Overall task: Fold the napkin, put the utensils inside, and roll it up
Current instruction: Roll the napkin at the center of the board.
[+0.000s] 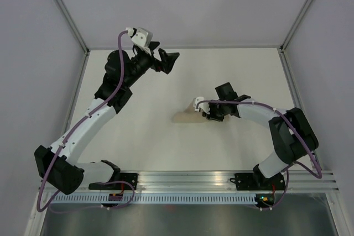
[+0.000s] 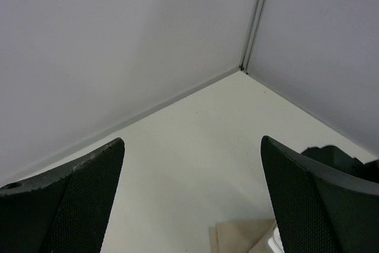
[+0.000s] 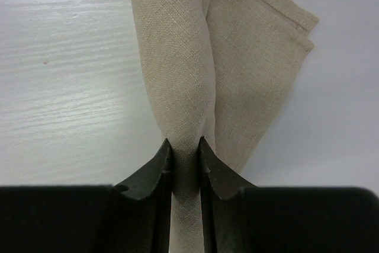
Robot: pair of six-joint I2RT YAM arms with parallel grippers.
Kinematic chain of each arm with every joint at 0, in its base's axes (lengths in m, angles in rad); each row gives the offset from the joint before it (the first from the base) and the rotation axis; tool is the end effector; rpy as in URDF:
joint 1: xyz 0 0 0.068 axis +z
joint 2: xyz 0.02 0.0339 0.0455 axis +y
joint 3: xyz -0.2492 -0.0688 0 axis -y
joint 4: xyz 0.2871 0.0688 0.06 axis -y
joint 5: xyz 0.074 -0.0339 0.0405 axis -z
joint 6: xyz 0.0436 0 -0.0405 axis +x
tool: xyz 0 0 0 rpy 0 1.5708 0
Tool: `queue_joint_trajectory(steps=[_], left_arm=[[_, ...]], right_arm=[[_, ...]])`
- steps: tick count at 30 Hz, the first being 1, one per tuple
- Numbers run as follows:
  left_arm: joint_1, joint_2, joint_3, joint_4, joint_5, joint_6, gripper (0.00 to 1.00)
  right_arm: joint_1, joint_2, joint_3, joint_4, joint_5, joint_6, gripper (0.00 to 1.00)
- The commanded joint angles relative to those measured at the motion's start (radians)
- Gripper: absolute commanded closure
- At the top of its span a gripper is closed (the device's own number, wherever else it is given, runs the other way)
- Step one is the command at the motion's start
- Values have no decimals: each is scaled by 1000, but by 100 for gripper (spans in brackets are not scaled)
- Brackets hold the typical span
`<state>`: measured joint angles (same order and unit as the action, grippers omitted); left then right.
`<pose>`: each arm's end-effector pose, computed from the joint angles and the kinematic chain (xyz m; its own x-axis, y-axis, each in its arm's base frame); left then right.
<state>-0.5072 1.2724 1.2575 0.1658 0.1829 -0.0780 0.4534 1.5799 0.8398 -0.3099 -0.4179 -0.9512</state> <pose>0.3023 -0.1771 0.4250 0.0815 -0.1330 -0.9878 0.6431 0.7641 -0.0498 0.2901 0.1611 0.1146 0.0209 -0.8175 -0.5755 -0.9727 0.1164 -0.2006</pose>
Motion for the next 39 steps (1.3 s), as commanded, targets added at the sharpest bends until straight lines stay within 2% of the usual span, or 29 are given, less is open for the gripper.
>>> queue_joint_trajectory(steps=[1, 8, 11, 15, 17, 21, 29, 33, 34, 39], left_arm=[[-13, -57, -61, 12, 20, -3, 2], [-143, -143, -332, 158, -143, 191, 5], [-189, -160, -468, 300, -168, 282, 6], [-260, -125, -541, 353, -178, 366, 9], [-289, -99, -575, 379, -235, 424, 9], [-362, 2, -575, 388, -283, 484, 9], [-473, 237, -492, 328, -292, 679, 10], [-484, 332, -472, 357, -275, 741, 8], [-484, 346, -463, 360, -264, 759, 1], [-484, 453, -435, 386, -252, 810, 0]], right_arm=[[-7, 116, 57, -220, -27, -11, 92], [-38, 265, 217, -400, -87, -26, 94], [-50, 308, 271, -449, -99, -23, 94], [-70, 379, 349, -535, -107, -18, 94], [-79, 410, 401, -575, -114, -23, 94], [-101, 489, 485, -679, -147, -38, 94], [-113, 552, 568, -742, -142, -38, 94], [-116, 578, 594, -762, -131, -35, 94], [-117, 586, 605, -765, -131, -34, 94], [-125, 614, 630, -790, -137, -38, 94]])
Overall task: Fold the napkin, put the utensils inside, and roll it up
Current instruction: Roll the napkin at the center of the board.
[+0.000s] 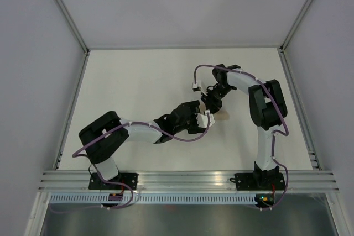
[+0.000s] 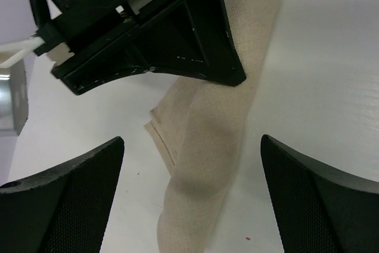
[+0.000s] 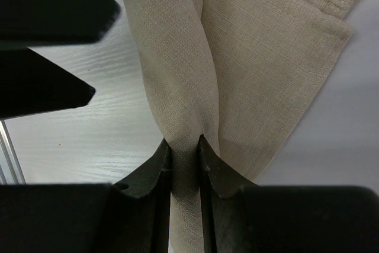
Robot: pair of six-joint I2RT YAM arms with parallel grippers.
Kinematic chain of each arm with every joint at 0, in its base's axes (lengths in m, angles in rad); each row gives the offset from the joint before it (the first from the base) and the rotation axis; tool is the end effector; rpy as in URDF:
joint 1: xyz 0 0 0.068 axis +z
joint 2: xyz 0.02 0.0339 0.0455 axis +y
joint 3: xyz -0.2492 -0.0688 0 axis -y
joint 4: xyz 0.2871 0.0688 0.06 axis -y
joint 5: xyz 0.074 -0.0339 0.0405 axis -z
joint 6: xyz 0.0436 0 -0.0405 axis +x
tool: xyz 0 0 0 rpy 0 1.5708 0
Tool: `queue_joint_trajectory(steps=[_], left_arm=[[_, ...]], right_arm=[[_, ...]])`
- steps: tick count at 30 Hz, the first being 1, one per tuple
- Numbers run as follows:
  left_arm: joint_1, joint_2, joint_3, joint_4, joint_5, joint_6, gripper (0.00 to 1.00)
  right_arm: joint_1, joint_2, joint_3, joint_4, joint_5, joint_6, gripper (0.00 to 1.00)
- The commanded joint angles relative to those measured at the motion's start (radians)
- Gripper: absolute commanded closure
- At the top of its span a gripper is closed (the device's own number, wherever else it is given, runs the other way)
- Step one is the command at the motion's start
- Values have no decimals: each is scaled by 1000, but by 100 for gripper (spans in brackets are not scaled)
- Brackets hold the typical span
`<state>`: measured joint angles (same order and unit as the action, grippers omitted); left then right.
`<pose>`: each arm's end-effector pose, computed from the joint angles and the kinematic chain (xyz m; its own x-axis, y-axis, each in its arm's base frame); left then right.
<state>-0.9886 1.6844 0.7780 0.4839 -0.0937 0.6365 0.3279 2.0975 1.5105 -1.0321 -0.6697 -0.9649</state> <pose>0.2121 -0.3148 0.1239 0.2851 0.6432 -0.7107 0.7650 0.2940 0.5730 0.3816 0.1584 0.1118 -0.3543 -0.8012 -0.4822 -0.9049 0.1638 0.3928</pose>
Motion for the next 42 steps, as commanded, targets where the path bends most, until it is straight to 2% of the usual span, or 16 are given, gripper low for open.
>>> queue_joint_trajectory(steps=[1, 14, 17, 18, 22, 23, 25, 26, 27, 29, 31, 34, 37, 42], left_arm=[[-2, 50, 46, 71, 32, 100, 0], [-1, 198, 96, 59, 23, 111, 2], [7, 219, 130, -17, 28, 83, 12], [8, 225, 156, -45, 40, 74, 20], [13, 245, 191, -133, 64, 45, 41], [13, 247, 196, -143, 69, 34, 50], [13, 253, 214, -185, 81, 25, 57], [13, 253, 219, -203, 87, 11, 64], [13, 255, 230, -227, 89, 5, 67], [16, 255, 242, -260, 129, -23, 74], [22, 255, 267, -313, 172, -49, 78], [37, 248, 285, -356, 236, -103, 80], [47, 251, 310, -407, 290, -141, 82], [60, 259, 354, -476, 374, -190, 82]], right_arm=[[2, 98, -41, -69, 114, -24, 94], [-4, 127, -21, -80, 114, -28, 94], [-6, 122, -27, -80, 110, -31, 94], [-6, 122, -30, -80, 105, -31, 94], [-9, 118, -30, -80, 99, -31, 94], [-9, 116, -32, -79, 98, -31, 94], [-10, 110, -33, -79, 93, -28, 92], [-9, 107, -38, -77, 90, -28, 89], [-10, 96, -41, -71, 87, -23, 87], [-12, 82, -58, -54, 79, -17, 75], [-16, 44, -73, -36, 70, -3, 62], [-27, -26, -107, 13, 44, 26, 50], [-50, -98, -128, 53, 6, 60, 41], [-124, -207, -148, 124, -71, 173, 38]])
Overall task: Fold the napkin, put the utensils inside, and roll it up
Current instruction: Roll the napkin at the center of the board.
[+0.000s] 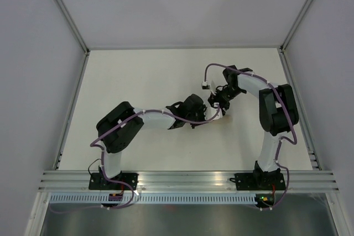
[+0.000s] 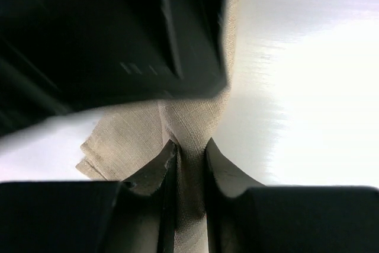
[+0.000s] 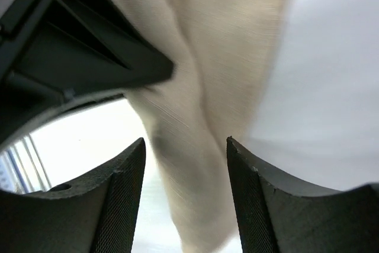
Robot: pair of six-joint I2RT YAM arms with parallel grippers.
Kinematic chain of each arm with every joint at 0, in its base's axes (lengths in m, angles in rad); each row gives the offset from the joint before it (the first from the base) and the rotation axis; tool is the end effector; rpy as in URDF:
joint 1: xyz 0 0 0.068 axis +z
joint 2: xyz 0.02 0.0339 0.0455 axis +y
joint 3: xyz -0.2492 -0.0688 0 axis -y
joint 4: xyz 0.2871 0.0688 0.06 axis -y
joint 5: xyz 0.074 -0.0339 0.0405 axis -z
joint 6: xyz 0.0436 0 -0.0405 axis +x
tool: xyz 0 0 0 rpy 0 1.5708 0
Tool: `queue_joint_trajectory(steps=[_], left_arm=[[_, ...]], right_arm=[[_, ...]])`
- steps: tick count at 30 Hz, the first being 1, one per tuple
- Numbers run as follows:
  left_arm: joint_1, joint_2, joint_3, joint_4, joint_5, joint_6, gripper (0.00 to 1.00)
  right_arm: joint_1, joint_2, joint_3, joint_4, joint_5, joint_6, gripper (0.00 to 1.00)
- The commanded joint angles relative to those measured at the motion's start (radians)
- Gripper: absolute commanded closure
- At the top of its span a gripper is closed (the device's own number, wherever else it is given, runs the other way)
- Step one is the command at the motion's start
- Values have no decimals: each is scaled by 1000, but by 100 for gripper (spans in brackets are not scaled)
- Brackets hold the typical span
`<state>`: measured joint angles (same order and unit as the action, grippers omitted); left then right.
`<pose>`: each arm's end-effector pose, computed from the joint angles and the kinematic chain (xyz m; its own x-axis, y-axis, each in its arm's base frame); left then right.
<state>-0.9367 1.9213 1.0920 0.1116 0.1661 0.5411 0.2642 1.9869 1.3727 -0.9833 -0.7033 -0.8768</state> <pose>0.2500 -0.3522 0.0994 0.1133 0.7034 -0.7017 0.9450 0.1419 0.2948 0.3663 0.1283 0.1178 -0.4769 -0.7364 -0.4799 -0.8585 0.2731 0.4340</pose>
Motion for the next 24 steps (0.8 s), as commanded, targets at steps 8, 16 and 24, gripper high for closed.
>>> queue_joint_trajectory(steps=[8, 16, 24], left_arm=[[71, 64, 143, -274, 275, -177, 81], [139, 166, 295, -460, 458, -263, 79], [150, 274, 413, -602, 523, -265, 79]], right_arm=[[-226, -310, -164, 316, -122, 176, 37], [-223, -647, -545, 537, -111, 26, 31], [-43, -818, -762, 754, 65, -8, 28]])
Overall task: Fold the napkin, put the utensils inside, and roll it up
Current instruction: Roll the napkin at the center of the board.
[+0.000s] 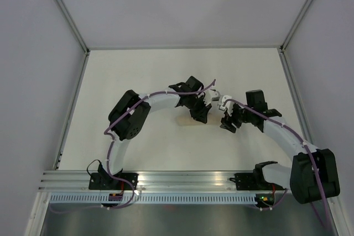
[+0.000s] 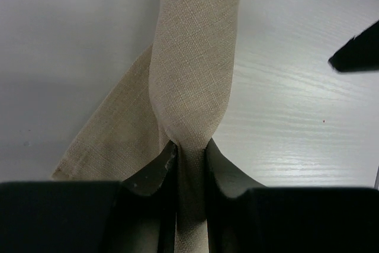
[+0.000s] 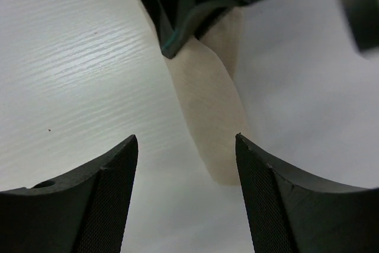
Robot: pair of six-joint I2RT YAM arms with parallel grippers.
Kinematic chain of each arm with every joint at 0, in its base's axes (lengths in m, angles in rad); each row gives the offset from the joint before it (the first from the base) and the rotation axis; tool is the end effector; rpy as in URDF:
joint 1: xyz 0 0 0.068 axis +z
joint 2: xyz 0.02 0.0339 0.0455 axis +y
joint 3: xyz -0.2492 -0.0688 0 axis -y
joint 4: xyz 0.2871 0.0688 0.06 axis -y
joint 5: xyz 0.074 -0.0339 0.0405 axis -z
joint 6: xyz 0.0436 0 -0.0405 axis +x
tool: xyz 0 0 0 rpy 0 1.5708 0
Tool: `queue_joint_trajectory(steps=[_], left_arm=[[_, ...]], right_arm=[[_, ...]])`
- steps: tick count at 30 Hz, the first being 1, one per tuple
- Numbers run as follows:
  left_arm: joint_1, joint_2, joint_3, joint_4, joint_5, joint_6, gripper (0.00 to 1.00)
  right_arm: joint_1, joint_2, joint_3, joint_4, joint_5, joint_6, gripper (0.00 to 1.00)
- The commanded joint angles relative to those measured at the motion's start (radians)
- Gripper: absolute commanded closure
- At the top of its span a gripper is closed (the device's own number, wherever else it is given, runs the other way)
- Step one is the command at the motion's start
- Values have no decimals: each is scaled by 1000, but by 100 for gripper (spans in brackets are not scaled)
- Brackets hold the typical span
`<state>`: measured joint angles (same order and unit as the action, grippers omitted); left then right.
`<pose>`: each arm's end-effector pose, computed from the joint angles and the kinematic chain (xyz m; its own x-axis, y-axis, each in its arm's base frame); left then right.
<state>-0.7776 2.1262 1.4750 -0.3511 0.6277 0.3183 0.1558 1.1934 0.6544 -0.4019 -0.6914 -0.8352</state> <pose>0.3205 -0.3515 0.1068 -0.3221 0.6726 -0.6662 0.9412 0.1521 -0.3016 0.2612 0.0692 0.1624 -0.1720 -0.6052 -0.7773 -0.9211 0.3786 -0.0910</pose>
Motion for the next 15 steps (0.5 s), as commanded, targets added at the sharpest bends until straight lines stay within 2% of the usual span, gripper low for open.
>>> queue_joint_trajectory(steps=[1, 3, 8, 15], left_arm=[[-9, 75, 37, -150, 58, -45, 79], [-6, 84, 48, -163, 67, -48, 79], [-3, 118, 80, -206, 81, -51, 78], [0, 135, 111, -230, 79, -50, 76]], right_arm=[[88, -28, -70, 190, 81, -50, 28], [149, -34, -93, 250, 130, -41, 27], [212, -8, -122, 320, 190, -50, 27], [292, 35, -131, 324, 257, -70, 27]])
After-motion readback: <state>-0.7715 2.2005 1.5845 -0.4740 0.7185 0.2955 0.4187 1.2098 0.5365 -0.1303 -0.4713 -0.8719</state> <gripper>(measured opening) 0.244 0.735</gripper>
